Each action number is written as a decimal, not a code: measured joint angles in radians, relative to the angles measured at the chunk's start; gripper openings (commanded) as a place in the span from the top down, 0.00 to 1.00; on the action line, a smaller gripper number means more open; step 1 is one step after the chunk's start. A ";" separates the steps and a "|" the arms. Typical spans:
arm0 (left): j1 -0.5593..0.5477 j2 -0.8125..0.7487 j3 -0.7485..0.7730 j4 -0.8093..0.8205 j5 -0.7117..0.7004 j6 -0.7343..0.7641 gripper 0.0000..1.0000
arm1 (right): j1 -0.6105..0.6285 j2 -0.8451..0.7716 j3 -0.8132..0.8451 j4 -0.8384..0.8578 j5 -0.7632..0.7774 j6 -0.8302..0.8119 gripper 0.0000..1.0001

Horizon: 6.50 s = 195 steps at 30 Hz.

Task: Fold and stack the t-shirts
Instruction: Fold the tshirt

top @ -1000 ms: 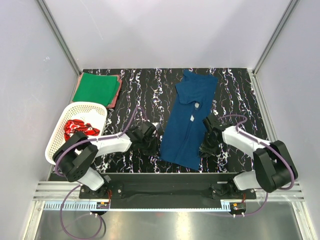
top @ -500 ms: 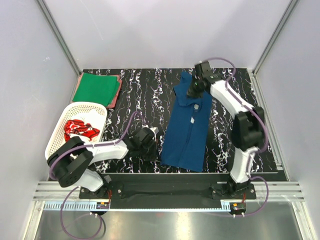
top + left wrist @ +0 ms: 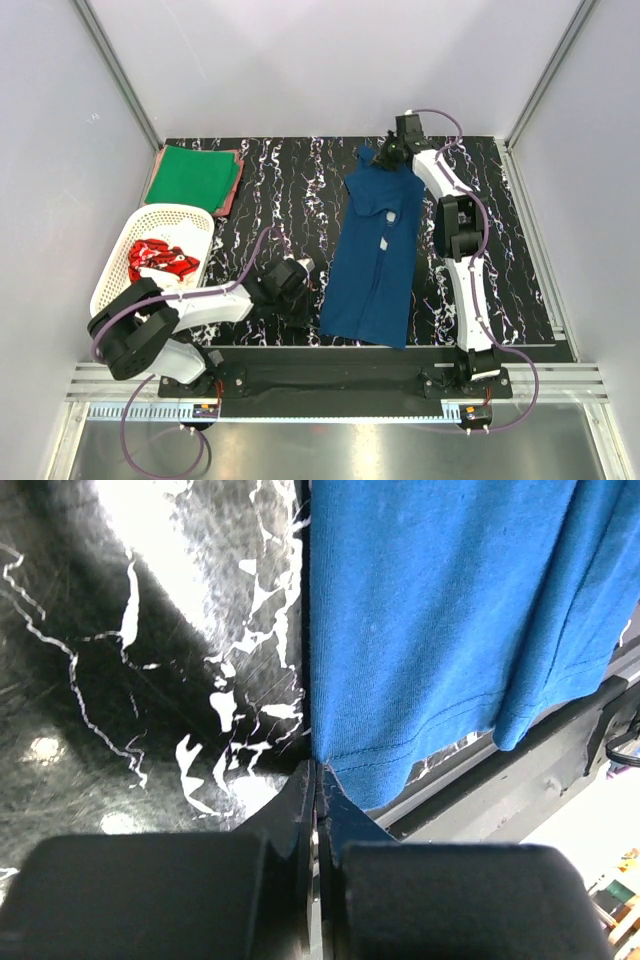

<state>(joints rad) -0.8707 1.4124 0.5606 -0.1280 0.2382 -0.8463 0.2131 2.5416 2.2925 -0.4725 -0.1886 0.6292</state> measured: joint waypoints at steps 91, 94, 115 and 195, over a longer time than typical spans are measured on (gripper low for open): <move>0.089 0.087 0.216 -0.248 -0.109 0.074 0.51 | -0.049 -0.013 -0.050 0.294 -0.090 0.219 0.72; 0.114 0.087 0.251 -0.261 -0.114 0.116 0.50 | -0.056 -0.218 -0.200 0.178 -0.093 0.142 0.67; 0.099 0.061 0.134 -0.135 0.016 0.171 0.46 | 0.099 -1.286 -1.433 -0.362 0.049 0.085 0.26; -0.051 -0.044 -0.066 0.094 -0.014 -0.129 0.61 | 0.337 -1.726 -1.822 -0.383 0.093 0.450 1.00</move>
<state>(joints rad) -0.9222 1.3682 0.4946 -0.0341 0.2237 -0.9749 0.5503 0.8154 0.4709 -0.8551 -0.0952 1.0790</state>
